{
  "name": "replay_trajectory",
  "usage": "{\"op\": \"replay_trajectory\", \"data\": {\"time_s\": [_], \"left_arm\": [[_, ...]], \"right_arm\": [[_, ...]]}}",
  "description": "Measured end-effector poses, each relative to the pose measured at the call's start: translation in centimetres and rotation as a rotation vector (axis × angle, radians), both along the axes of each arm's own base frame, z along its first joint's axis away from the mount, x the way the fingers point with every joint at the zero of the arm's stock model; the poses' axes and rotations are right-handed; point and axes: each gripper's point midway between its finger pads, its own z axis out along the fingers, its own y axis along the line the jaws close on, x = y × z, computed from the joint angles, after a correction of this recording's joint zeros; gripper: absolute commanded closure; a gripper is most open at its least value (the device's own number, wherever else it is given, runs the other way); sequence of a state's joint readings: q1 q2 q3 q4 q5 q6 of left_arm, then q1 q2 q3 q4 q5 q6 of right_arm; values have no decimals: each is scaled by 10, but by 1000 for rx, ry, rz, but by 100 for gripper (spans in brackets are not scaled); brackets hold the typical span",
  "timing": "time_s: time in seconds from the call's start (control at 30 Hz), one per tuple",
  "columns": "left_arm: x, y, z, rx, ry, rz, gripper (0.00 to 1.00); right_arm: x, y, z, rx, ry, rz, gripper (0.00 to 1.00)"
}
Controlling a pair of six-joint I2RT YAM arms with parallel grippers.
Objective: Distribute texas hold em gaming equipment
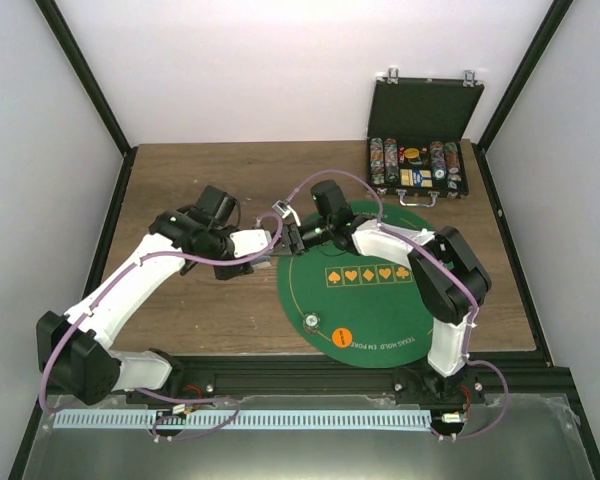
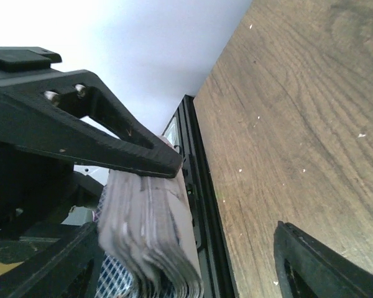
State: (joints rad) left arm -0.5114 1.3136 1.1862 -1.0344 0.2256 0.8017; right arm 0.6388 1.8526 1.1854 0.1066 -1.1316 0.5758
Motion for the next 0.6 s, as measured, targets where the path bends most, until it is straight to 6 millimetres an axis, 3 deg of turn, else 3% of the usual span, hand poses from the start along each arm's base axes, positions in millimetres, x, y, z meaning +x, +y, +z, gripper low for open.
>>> {"op": "replay_trajectory", "data": {"time_s": [0.13, 0.33, 0.4, 0.47, 0.6], "left_arm": [[2, -1, 2, -4, -9, 7, 51], [7, 0, -1, 10, -18, 15, 51], [8, 0, 0, 7, -24, 15, 41], [8, -1, -1, 7, -25, 16, 24], [7, 0, -8, 16, -19, 23, 16]], "right_arm": [[-6, 7, -5, 6, 31, 30, 40], [-12, 13, 4, 40, 40, 66, 78], [-10, 12, 1, 33, 56, 58, 91], [-9, 11, 0, 29, 62, 56, 99], [-14, 12, 2, 43, 39, 84, 99]]}}
